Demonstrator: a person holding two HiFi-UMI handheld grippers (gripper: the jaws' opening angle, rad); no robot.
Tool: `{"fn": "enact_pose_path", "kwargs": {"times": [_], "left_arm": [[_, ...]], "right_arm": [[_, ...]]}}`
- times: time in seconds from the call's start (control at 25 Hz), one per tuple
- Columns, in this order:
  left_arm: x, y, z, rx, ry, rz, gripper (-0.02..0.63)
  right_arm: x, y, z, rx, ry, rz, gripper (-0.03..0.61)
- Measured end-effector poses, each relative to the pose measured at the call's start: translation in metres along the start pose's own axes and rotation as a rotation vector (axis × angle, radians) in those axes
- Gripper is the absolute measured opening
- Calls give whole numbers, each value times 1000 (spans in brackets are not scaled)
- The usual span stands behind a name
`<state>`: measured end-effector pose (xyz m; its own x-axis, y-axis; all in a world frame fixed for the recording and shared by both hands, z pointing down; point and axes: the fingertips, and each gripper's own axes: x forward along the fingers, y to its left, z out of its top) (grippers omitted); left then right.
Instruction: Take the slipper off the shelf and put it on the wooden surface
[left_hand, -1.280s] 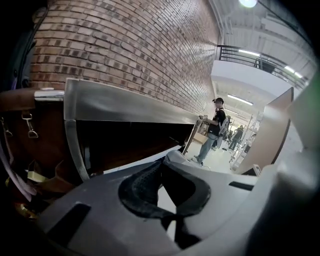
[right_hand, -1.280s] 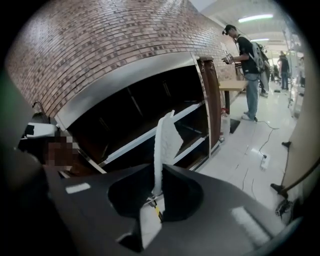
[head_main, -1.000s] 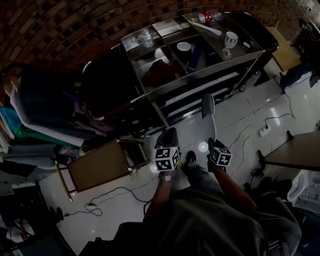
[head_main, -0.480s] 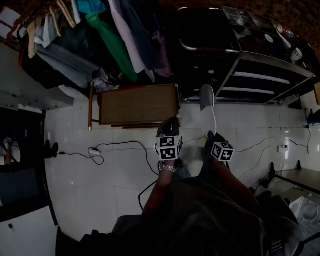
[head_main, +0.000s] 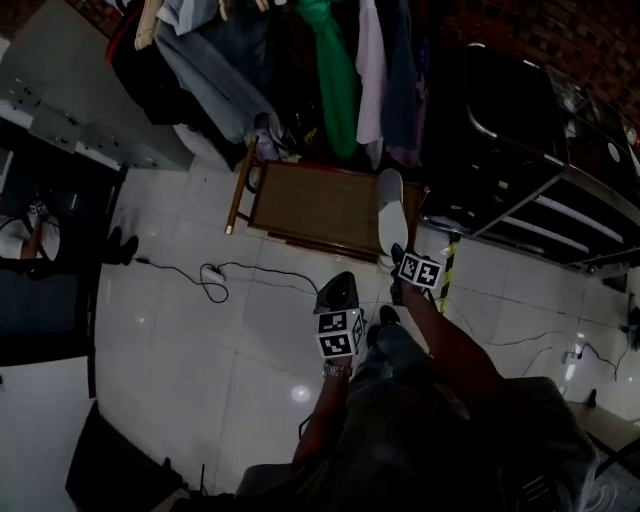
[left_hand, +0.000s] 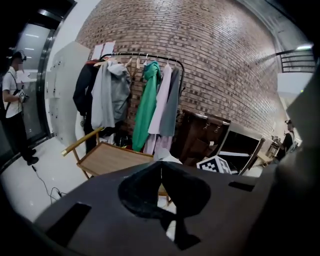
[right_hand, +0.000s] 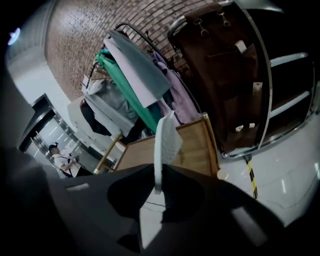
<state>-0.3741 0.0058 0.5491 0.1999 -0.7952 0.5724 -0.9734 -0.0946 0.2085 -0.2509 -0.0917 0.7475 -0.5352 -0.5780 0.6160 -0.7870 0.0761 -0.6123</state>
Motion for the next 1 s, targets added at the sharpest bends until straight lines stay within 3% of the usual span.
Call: {"fn": "enact_pose_path", "kwargs": {"times": [0.2, 0.36, 0.48, 0.8, 0.92, 1.0], "left_arm": [[1, 34, 3, -22, 13, 52, 4], [12, 42, 4, -46, 19, 56, 3], [26, 35, 13, -34, 16, 38, 3], [42, 8, 38, 28, 6, -35, 3], [39, 12, 49, 49, -5, -76, 4], [37, 16, 59, 65, -18, -119, 3]], "right_arm": [[56, -21, 15, 15, 31, -127, 42], [63, -32, -3, -53, 140, -190, 92], [60, -38, -8, -95, 187, -200, 173], [38, -42, -6, -123, 226, -194, 241], [17, -24, -16, -139, 236, -176, 269], [1, -2, -11, -162, 197, -162, 254]]}}
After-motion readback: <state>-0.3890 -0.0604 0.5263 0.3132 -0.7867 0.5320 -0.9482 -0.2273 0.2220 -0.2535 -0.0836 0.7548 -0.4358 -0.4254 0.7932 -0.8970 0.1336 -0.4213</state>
